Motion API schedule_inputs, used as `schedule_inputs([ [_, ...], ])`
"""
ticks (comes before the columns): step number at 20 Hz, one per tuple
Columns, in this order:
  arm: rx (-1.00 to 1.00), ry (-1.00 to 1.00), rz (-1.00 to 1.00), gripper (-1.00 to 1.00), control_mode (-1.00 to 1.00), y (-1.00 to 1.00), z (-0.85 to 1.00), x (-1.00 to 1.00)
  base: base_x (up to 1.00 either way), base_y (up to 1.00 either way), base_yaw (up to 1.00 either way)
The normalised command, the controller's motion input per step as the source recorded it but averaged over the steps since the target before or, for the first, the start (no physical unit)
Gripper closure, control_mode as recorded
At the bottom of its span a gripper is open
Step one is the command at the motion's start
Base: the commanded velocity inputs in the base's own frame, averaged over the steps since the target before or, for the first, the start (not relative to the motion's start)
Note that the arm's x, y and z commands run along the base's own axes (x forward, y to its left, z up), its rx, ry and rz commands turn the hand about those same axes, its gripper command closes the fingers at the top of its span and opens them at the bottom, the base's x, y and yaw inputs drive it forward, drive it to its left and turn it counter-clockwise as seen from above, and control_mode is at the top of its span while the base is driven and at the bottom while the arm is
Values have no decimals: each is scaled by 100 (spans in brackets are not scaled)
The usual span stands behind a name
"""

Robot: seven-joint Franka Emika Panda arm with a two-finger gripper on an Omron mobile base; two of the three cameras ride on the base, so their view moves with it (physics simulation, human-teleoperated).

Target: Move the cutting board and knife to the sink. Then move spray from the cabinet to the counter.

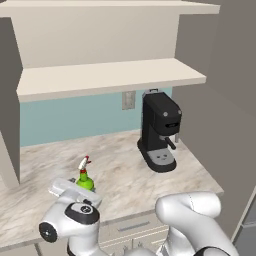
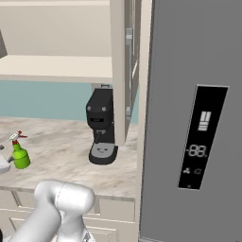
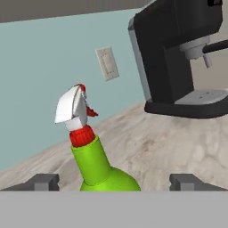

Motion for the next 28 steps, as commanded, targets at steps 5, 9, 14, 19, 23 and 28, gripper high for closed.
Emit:
schedule_inputs([
  [5,0,-1,-13,-100,-100,4,35,-93,0,0,0],
  [9,0,-1,-12,-100,-100,-14,46,-97,0,0,0],
  [14,0,-5,-10,-100,-100,-39,48,-77,0,0,0],
  [19,-2,-3,-3,-100,-100,-63,59,-45,0,0,0],
  [23,-2,0,0,-100,-100,-71,47,-21,0,0,0],
  [28,0,-5,0,-100,-100,-69,23,-18,0,0,0],
])
